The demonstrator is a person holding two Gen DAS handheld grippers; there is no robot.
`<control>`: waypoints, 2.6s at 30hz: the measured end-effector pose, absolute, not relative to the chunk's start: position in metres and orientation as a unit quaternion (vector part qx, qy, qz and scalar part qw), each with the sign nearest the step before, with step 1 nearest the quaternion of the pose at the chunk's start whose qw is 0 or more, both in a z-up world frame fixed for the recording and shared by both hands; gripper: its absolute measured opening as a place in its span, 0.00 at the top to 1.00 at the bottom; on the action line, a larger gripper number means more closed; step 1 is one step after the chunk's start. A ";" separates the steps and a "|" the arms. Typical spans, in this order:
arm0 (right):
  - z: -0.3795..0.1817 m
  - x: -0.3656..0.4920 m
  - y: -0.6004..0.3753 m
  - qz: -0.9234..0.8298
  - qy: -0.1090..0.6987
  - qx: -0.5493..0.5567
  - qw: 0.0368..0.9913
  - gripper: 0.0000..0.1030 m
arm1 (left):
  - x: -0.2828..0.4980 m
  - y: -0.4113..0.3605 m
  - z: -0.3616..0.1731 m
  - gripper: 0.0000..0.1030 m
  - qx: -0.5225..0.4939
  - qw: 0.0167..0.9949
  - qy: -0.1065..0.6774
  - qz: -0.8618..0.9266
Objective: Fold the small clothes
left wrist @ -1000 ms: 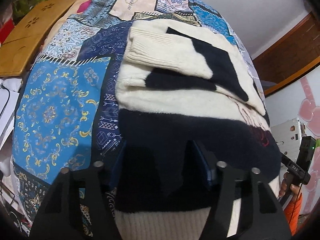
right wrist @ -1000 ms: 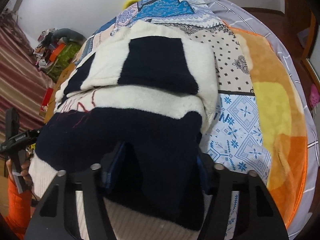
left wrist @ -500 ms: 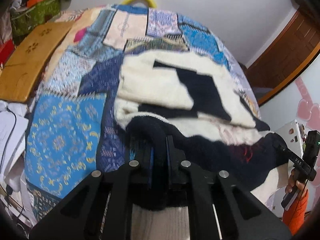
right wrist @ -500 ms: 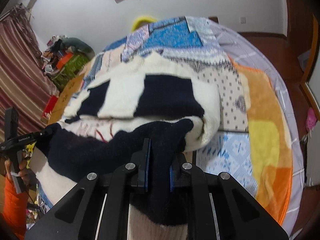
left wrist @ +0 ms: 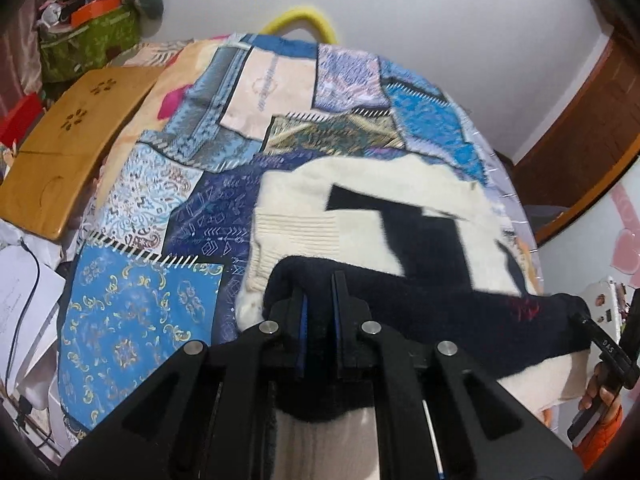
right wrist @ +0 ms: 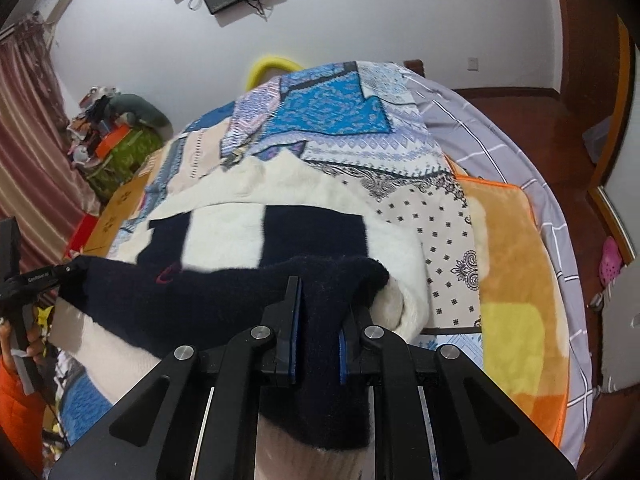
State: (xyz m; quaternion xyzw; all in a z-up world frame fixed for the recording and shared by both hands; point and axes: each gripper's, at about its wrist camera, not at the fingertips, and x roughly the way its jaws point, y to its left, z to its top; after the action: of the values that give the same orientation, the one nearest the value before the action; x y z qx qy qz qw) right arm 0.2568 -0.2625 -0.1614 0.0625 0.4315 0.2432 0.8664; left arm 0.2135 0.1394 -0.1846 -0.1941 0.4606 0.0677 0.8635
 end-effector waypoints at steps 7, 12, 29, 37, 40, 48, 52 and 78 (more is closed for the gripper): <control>-0.194 0.273 -0.257 0.230 0.467 0.057 0.852 0.88 | 0.225 0.148 -0.221 0.91 -0.203 0.845 0.491 0.069; -0.195 0.272 -0.256 0.231 0.474 0.044 0.849 0.87 | 0.226 0.143 -0.221 0.88 -0.180 0.848 0.495 0.060; -0.160 0.244 -0.280 0.214 0.469 0.015 0.856 0.46 | 0.199 0.135 -0.187 0.33 -0.110 0.862 0.487 0.086; -0.159 0.225 -0.286 0.208 0.472 0.022 0.857 0.29 | 0.171 0.145 -0.194 0.31 -0.139 0.851 0.499 0.081; -0.168 0.218 -0.286 0.211 0.483 0.027 0.849 0.29 | 0.159 0.146 -0.203 0.31 -0.155 0.843 0.510 0.078; -0.199 0.206 -0.289 0.216 0.518 0.051 0.826 0.29 | 0.148 0.142 -0.224 0.31 -0.193 0.818 0.539 0.054; -0.210 0.205 -0.289 0.223 0.529 0.060 0.817 0.29 | 0.151 0.133 -0.233 0.31 -0.206 0.809 0.549 0.035; -0.174 0.207 -0.267 0.291 0.476 0.089 0.826 0.89 | 0.157 0.106 -0.194 0.92 -0.214 0.836 0.503 -0.038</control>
State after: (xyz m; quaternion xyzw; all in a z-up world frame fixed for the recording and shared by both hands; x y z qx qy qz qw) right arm 0.2070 -0.2672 -0.1736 0.0886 0.4755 0.2906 0.8256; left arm 0.1571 0.1063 -0.1939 -0.2139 0.5033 -0.0380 0.8364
